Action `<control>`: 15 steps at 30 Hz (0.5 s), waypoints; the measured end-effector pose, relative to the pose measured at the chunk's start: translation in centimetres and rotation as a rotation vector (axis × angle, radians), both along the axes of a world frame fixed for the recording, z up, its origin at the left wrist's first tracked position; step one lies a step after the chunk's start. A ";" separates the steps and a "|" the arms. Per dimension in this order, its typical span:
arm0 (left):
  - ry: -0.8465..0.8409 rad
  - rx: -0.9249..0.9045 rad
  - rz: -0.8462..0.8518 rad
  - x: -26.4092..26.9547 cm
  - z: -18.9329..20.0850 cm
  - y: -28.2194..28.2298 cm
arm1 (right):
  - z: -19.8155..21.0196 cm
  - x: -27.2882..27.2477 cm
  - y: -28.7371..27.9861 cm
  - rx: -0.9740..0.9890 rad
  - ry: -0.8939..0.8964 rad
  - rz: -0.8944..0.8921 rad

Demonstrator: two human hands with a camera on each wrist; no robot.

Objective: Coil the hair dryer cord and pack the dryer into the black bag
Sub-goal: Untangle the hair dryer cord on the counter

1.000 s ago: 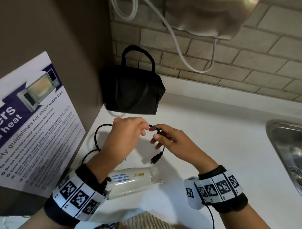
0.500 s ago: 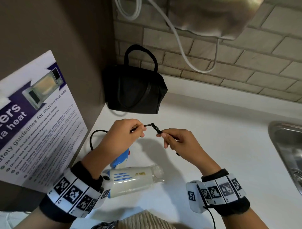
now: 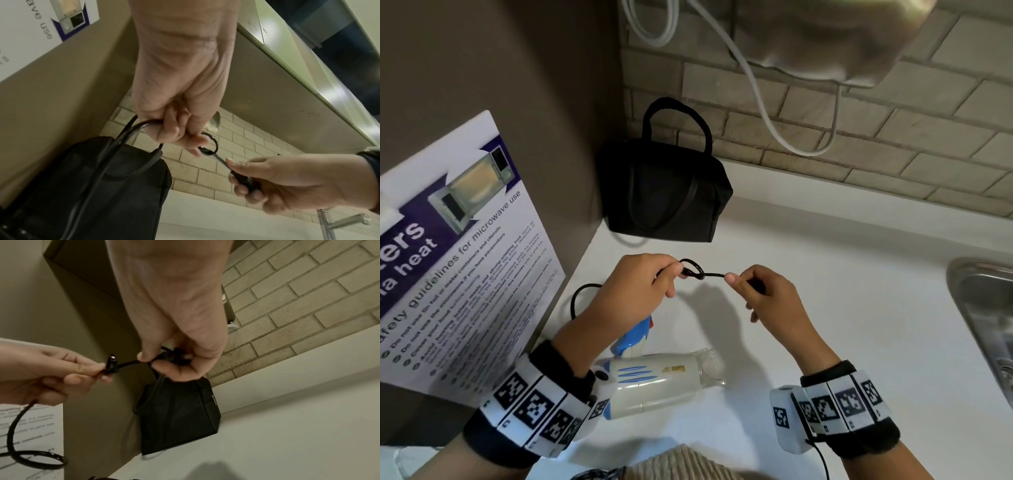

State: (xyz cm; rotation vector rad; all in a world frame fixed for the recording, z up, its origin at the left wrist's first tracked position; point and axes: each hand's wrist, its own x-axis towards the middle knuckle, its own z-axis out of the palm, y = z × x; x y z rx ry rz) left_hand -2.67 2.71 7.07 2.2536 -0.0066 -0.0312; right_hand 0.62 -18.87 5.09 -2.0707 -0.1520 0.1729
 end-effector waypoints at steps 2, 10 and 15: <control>0.050 0.028 -0.025 -0.2 -0.4 -0.4 | -0.3 0.2 0.3 0.036 -0.066 -0.087; 0.062 0.070 -0.118 -0.4 -0.2 -1.2 | -0.1 -0.1 0.7 -0.188 -0.238 0.171; 0.028 -0.040 -0.085 -0.2 -0.2 -0.3 | 0.7 0.2 -0.2 0.088 -0.110 0.069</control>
